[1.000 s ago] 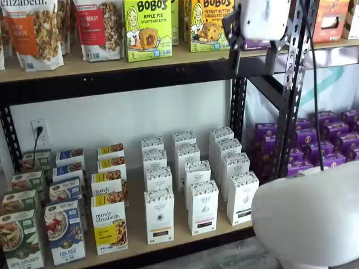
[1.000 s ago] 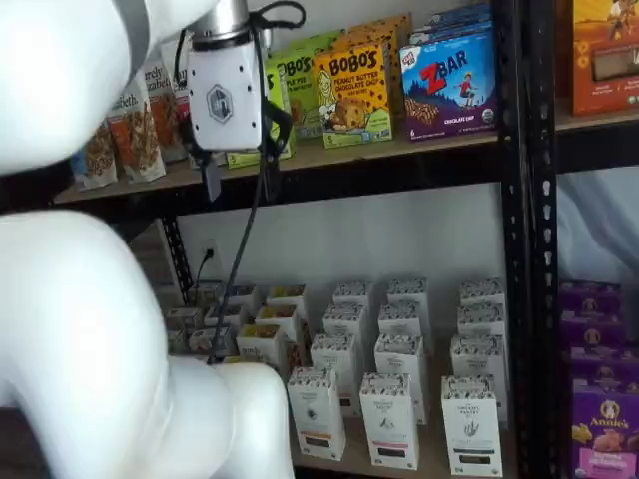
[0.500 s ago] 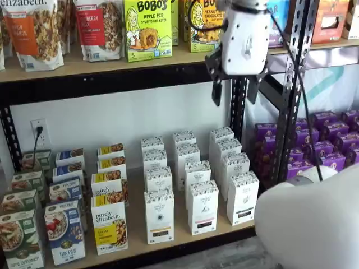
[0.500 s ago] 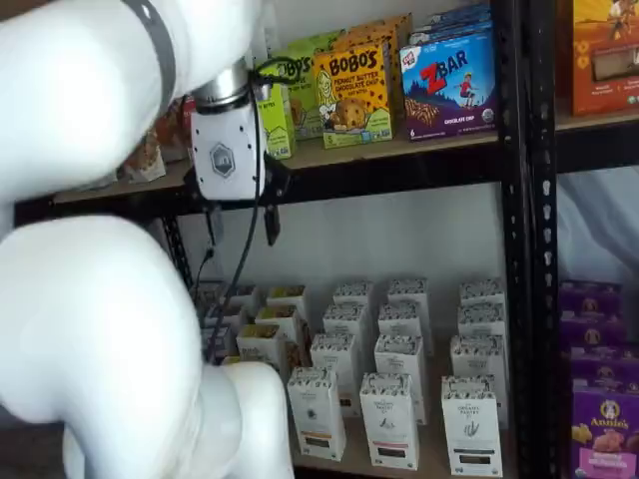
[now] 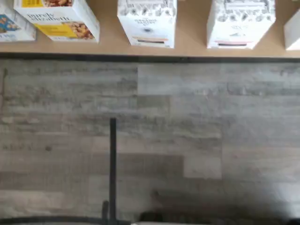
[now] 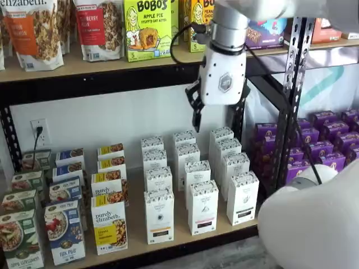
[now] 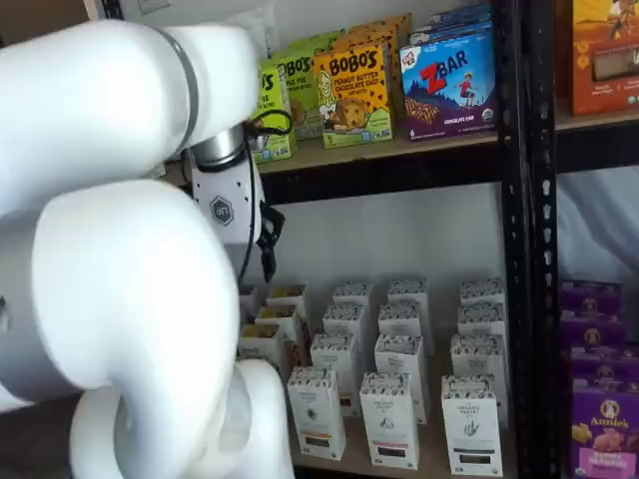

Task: Pick up the white box with a yellow strip in the middle, on the bottom shelf, the fourth box from the left

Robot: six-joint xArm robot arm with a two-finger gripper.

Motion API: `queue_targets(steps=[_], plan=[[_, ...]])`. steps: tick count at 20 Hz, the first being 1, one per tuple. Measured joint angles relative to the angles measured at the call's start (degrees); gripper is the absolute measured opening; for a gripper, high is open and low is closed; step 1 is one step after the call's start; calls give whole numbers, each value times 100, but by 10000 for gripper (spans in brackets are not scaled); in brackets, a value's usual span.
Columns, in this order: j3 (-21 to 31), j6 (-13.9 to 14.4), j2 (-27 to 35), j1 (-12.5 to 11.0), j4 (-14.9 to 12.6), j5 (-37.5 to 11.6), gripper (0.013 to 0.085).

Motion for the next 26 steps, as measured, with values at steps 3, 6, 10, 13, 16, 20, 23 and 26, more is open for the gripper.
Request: queue_targets(steps=[3, 6, 10, 13, 16, 20, 23, 26], plan=[[179, 190, 253, 214, -19, -528, 850], [282, 333, 558, 366, -54, -963, 850], [401, 449, 1007, 465, -152, -1655, 850], [370, 625, 1415, 499, -438, -2044, 850], [318, 641, 1928, 431, -560, -2526, 850], [293, 628, 2329, 361, -634, -2920, 850], [238, 524, 2720, 301, -556, -3189, 850], [137, 442, 3207, 257, -497, -3496, 850]])
